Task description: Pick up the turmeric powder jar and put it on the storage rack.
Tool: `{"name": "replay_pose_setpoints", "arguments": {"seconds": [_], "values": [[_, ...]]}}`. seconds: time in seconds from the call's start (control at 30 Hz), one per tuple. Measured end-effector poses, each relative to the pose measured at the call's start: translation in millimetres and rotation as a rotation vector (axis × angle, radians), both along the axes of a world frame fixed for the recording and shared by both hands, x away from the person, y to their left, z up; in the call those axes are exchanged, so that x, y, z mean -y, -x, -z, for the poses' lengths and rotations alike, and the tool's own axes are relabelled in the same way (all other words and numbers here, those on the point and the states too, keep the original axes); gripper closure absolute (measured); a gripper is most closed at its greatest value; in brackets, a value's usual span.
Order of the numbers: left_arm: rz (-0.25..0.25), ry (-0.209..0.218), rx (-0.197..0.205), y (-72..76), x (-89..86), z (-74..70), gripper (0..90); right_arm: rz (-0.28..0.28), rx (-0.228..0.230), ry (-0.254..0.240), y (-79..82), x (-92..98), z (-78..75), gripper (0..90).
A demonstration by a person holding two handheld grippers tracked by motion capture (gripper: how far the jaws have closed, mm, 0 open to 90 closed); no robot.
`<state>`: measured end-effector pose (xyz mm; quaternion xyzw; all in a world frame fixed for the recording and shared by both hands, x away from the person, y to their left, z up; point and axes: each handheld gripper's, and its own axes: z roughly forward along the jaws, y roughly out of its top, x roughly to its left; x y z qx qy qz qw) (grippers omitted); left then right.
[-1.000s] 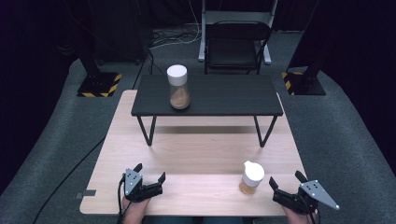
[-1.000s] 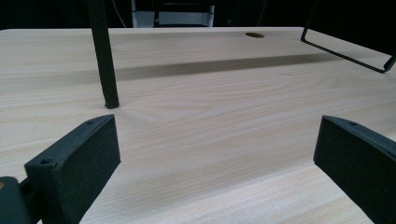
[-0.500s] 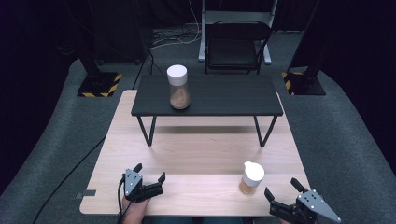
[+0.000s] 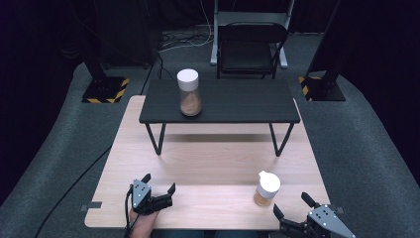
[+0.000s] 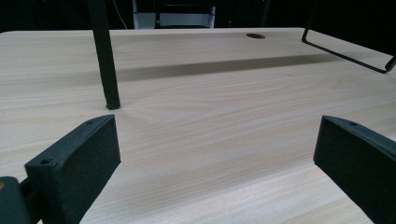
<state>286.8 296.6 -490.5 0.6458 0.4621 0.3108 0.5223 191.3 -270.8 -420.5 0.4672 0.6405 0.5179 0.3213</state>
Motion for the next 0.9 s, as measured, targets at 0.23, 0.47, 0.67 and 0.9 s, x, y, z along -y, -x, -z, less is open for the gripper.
{"name": "replay_pose_setpoints", "arguments": {"seconds": [0.23, 0.47, 0.67, 0.9], "values": [[0.003, 0.000, -0.001, -0.3, -0.4, -0.1, 0.1, -0.027, -0.013, 0.007, -14.2, -2.0, -2.4, 0.7], [0.010, 0.016, -0.015, -2.7, -3.7, -0.9, 0.1, -0.030, -0.022, 0.027, -24.6, -6.7, -5.9, 0.5], [0.010, 0.010, -0.011, -2.3, -2.8, -0.8, 0.1, -0.032, -0.050, 0.028, -37.0, -11.0, -8.2, 0.5], [0.012, 0.010, -0.013, -2.8, -2.9, -1.1, 0.1, -0.022, -0.069, 0.009, -48.9, -13.6, -9.0, 1.1]]}}
